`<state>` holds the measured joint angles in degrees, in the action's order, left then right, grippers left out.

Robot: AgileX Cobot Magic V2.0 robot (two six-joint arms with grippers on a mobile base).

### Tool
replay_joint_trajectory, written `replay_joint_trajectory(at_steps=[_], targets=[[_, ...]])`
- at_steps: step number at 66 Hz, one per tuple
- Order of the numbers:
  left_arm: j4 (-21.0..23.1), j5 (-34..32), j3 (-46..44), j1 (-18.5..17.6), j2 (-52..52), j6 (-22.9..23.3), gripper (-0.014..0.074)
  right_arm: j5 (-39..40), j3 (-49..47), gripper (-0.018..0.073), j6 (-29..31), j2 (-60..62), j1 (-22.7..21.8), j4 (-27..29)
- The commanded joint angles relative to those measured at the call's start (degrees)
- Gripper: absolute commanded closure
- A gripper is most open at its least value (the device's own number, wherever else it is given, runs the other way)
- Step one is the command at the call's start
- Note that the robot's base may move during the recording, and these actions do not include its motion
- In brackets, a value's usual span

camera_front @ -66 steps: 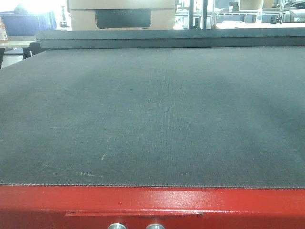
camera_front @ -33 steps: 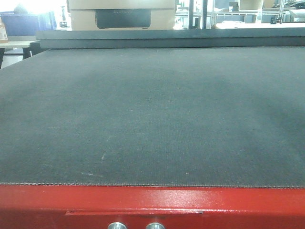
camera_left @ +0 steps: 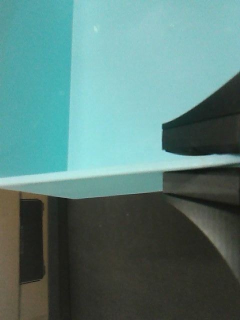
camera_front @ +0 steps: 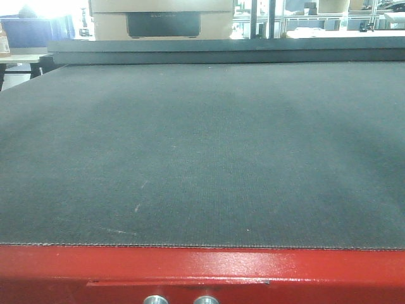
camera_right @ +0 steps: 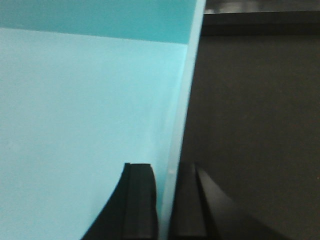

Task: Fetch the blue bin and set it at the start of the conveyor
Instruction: 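Hold the bin with both grippers above the grey table surface, then lower the bin onto the grey surface and open both grippers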

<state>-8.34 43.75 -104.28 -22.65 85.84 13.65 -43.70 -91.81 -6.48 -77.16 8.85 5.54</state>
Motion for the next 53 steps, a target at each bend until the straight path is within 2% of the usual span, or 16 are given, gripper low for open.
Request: replay_joint_trajectory(at_steps=[1,8,24,40,53], targets=[[1.51,3.64,-0.57,1.10,0.02,0.25,0.0708,2.04,-1.70,0.0712,1.46,0.12,-0.01,0.50],[1.51,8.16,-0.48,3.28,2.24,0.25,0.0708,-1.13,-3.05,0.0712,1.46,-2.37,-0.01,0.50],[1.51,10.69,-0.33,6.61,9.64,-0.05,0.0708,-2.90,-3.52,0.0712,1.46,-11.10,-0.01,0.50],[0.93,9.40,-0.33,7.01,18.23,-0.05,0.0708,-0.74,-3.52,0.0712,1.46,-21.15,-0.01,0.50],[0.49,5.92,-0.33,7.01,24.48,-0.05,0.0708,1.72,-3.52,0.0695,1.46,-28.45,-0.12,0.38]])
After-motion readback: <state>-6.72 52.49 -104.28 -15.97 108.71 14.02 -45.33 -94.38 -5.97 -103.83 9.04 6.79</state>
